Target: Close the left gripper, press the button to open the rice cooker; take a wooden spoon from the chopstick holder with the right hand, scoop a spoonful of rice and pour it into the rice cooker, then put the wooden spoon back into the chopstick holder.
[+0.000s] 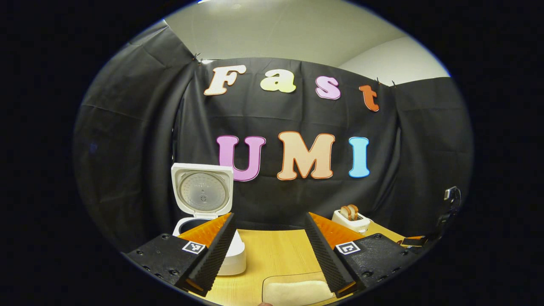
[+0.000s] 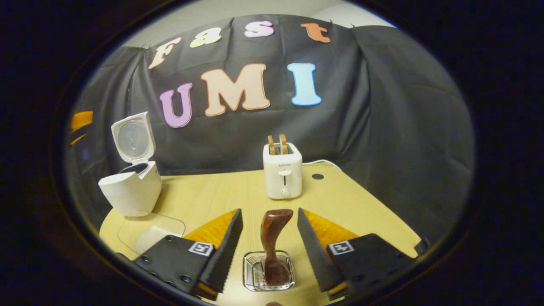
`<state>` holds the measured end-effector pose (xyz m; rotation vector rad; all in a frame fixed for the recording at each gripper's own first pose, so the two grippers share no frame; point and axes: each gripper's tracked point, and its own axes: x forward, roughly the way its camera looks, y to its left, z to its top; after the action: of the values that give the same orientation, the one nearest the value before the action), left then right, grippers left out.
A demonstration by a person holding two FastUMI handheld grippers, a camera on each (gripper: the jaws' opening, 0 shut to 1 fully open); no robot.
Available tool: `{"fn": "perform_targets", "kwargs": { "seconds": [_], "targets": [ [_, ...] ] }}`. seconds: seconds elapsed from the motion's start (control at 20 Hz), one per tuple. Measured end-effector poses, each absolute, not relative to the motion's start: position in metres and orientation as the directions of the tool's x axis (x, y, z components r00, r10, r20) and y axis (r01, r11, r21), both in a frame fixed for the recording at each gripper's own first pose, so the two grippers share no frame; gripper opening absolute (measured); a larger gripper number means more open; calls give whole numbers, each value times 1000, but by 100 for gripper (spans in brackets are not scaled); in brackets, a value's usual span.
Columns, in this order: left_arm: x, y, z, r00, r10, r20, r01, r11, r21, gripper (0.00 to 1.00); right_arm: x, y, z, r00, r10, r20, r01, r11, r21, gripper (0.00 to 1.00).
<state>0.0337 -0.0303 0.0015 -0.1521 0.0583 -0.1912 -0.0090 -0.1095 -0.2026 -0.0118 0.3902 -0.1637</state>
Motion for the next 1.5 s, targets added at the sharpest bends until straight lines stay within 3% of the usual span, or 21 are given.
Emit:
{"fn": "perform_targets", "kwargs": {
  "seconds": [0.15,0.35,0.8,1.5],
  "targets": [
    [36,-23,4,982,-187,-36,179,971,-159,95,-3,-106,-168,936,-165,-310,152,986,-65,94],
    [46,-6,3,987,-153,-46,145,979,-143,95,5,-88,-127,963,-134,-235,119,990,-76,100],
    [110,87,24,998,36,-43,-37,999,-28,94,11,-40,-87,983,-66,-173,55,996,-67,100],
    [265,161,67,996,86,12,-84,986,-141,92,-4,-11,-89,978,-105,-182,85,990,-114,100]
  ]
}}
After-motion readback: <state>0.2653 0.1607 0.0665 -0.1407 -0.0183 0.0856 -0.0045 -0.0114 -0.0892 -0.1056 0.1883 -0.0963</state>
